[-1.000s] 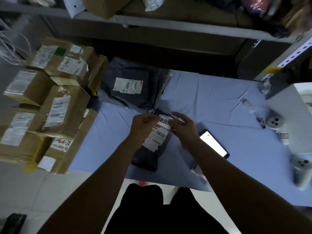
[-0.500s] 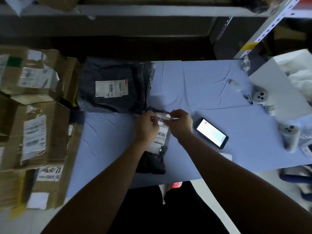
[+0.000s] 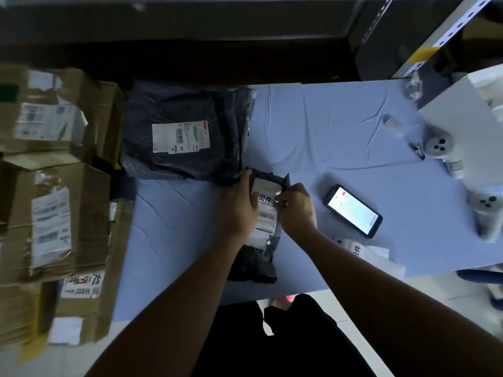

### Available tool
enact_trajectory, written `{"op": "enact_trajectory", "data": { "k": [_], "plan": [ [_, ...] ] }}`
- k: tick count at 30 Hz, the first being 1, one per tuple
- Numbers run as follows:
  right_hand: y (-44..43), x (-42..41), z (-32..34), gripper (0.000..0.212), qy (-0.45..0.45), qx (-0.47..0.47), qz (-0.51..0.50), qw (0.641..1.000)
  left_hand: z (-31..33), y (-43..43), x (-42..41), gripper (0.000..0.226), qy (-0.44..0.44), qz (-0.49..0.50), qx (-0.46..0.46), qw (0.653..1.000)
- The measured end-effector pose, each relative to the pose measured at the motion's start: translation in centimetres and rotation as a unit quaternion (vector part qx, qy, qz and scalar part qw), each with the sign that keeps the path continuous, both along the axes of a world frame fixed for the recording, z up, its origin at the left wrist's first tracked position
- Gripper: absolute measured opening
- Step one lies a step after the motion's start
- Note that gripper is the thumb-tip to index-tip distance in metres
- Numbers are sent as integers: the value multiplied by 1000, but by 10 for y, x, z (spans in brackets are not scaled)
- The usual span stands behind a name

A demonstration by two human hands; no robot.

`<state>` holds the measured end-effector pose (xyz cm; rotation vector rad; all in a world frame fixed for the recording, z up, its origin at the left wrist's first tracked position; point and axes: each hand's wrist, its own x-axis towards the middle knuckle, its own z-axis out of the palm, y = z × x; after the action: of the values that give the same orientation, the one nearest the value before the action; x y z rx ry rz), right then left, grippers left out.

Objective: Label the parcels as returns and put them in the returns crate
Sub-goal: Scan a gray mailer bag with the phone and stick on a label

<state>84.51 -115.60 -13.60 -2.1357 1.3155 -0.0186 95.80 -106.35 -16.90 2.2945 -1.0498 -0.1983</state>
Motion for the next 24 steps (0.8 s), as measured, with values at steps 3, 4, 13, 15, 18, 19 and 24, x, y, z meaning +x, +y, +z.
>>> {"op": "enact_trajectory", "data": {
  "k": [3, 4, 13, 15, 18, 19, 24],
  "plan": [
    [0, -2, 0, 13, -4, 1, -8, 1000, -2, 7, 9, 36, -44, -30, -5, 999],
    [1, -1, 2, 14, -13, -7, -14, 1000, -4, 10, 11, 27, -50, -61, -23, 997],
    [7, 3, -3, 24, -33, -34, 41, 998, -9, 21, 18, 25, 40, -92, -33, 994],
    [8, 0, -7, 20, -40, -15, 8, 999, -7, 24, 18, 23, 53, -72, -30, 996],
    [7, -5, -11, 18, -50, 5, -52, 997, -5, 27, 14, 26, 84, -60, -27, 994],
    [6, -7, -12, 19, -49, 16, -70, 996, -2, 26, 13, 27, 98, -59, -25, 993],
    [2, -17, -6, 33, -74, 92, -140, 983, 5, 31, 11, 47, 187, 3, 19, 982]
  ]
}}
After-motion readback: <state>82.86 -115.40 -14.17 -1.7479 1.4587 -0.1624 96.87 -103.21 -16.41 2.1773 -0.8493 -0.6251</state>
